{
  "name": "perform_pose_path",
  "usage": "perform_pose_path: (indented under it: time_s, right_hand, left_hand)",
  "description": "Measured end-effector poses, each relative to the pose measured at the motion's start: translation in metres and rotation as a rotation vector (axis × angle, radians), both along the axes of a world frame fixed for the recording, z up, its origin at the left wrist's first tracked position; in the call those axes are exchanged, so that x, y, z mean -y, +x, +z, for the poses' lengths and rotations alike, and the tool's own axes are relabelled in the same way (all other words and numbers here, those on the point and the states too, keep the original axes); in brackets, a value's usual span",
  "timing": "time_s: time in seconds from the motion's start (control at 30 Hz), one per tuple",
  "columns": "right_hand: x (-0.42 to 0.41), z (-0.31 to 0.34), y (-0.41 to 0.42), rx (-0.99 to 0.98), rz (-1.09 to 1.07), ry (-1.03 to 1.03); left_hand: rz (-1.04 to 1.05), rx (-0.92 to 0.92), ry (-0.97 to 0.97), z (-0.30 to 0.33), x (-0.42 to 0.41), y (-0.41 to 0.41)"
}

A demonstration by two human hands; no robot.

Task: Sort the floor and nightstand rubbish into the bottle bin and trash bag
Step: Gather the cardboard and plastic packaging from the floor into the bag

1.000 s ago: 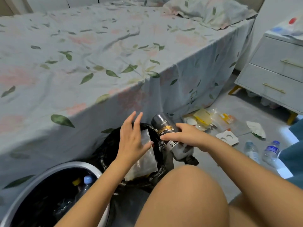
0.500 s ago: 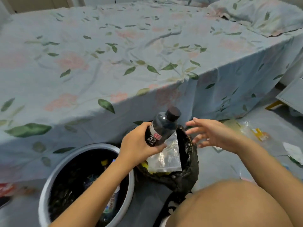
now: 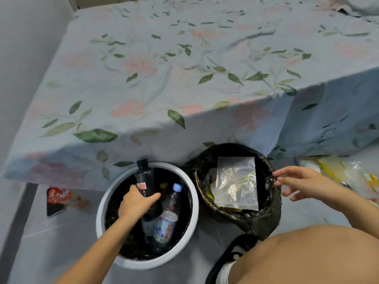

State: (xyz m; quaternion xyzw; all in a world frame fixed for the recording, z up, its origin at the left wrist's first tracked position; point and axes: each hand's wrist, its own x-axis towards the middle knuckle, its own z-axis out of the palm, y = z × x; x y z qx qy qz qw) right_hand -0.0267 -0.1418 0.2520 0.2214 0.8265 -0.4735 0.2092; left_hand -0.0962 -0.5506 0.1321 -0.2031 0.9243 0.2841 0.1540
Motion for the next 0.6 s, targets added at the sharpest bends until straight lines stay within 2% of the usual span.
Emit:
perform_pose_path:
  time_s: [0.1, 0.23, 0.33, 0.47, 0.6]
  right_hand:
    - [-0.001, 0.002, 0.002, -0.018, -0.002, -0.013]
    - [-0.002, 0.001, 0.004, -0.014, 0.005, -0.008]
    - [-0.007, 0.0, 0.006, -0.007, 0.004, 0.002]
    - [-0.01, -0.001, 0.008, -0.008, -0.001, -0.005]
    - [-0.01, -0.002, 0.011, -0.003, 0.01, 0.005]
  left_hand:
    - [-0.007, 0.116, -0.082, -0.006, 0.018, 0.002]
    - [-0.03, 0.315, -0.099, -0.007, 0.028, 0.011]
    - [-0.038, 0.455, -0.052, -0.01, 0.028, 0.023]
    - [0.001, 0.544, 0.066, -0.018, 0.021, 0.029]
    - [-0.086, 0.663, 0.077, -0.024, 0.008, 0.028]
